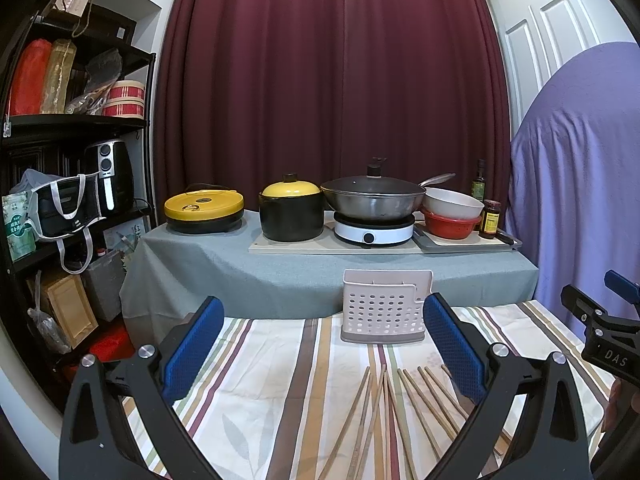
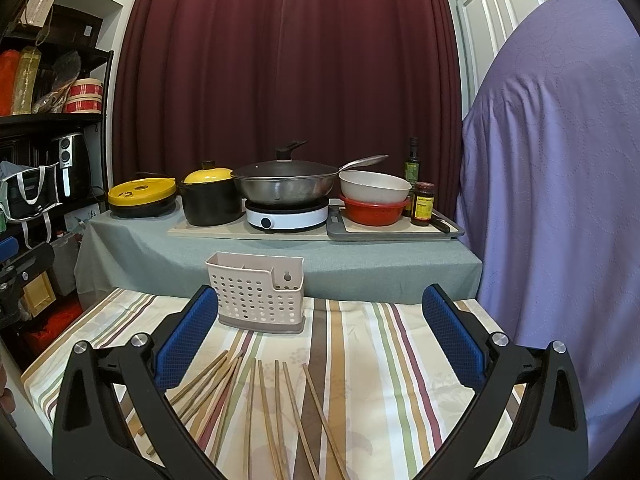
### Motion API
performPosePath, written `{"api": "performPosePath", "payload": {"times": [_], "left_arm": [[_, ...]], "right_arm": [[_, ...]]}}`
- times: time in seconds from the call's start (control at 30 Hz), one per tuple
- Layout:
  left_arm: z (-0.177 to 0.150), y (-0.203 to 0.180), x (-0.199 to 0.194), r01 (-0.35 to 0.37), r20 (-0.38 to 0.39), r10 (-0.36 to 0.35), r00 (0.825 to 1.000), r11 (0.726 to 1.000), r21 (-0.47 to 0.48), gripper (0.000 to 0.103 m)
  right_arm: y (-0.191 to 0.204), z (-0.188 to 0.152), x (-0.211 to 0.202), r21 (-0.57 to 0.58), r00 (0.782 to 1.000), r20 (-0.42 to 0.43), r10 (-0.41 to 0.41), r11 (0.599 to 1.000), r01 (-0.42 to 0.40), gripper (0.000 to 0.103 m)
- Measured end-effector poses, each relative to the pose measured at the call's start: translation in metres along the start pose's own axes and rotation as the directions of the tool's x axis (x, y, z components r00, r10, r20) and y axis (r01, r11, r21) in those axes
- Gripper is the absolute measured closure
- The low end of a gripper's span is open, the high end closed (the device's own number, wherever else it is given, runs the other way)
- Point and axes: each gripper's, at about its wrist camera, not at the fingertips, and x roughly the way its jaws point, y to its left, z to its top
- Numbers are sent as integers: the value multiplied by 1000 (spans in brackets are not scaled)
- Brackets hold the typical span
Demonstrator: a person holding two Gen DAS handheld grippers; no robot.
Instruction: Organize utensils
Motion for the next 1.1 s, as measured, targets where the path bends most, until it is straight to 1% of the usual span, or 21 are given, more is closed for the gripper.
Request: {"api": "performPosePath", "payload": {"times": [0.83, 0.97, 1.1], "left_arm": [[-2, 2, -1, -10, 12, 10, 1000, 1000, -3, 6], [-7, 7, 6, 5, -3, -5, 1000, 1000, -21, 6], [-21, 11, 22, 37, -58, -39, 998, 999, -40, 6]], "right_arm": [[4, -1, 2, -6, 1000, -6, 7, 1000, -7, 3], [10, -8, 8, -24, 1000, -19, 2, 1000, -3, 3], [6, -27, 20, -27, 999, -40, 18, 999, -19, 3]]}}
